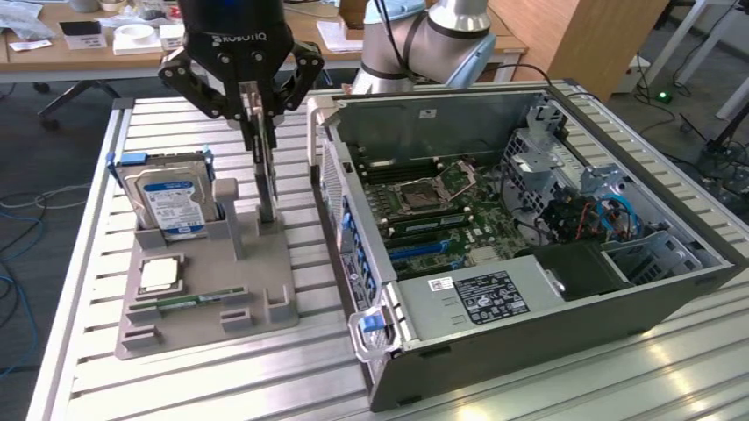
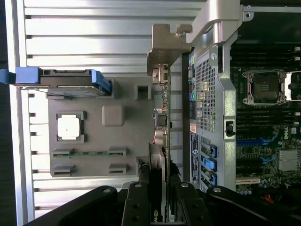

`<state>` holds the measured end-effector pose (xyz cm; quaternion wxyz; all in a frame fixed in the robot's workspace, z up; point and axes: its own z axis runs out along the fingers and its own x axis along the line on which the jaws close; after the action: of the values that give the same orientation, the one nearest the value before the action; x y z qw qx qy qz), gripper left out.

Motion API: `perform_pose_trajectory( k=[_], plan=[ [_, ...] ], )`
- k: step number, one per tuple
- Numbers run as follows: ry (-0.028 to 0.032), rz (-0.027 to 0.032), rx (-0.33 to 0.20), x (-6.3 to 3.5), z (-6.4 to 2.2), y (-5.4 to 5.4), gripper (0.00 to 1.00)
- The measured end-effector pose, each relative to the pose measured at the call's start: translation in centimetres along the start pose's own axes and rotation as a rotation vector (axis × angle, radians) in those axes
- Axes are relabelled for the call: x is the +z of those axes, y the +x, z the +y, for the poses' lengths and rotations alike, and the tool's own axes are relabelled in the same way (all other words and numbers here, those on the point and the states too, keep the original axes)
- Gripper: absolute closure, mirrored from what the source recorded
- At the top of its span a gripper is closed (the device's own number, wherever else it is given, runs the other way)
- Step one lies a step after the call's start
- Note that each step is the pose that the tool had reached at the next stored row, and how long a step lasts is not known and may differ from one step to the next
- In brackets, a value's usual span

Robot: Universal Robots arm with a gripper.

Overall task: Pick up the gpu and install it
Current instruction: 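Pick up the gpu and move the gpu toward the slot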

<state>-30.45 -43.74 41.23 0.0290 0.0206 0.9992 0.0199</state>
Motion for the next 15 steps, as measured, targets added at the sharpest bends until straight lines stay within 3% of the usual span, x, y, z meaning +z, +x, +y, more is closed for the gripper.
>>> perform_pose_trajectory(
  k=[15],
  plan=[
    [-0.0007, 0.0, 0.0, 0.07, 0.06, -1.2, 0.74]
  ],
)
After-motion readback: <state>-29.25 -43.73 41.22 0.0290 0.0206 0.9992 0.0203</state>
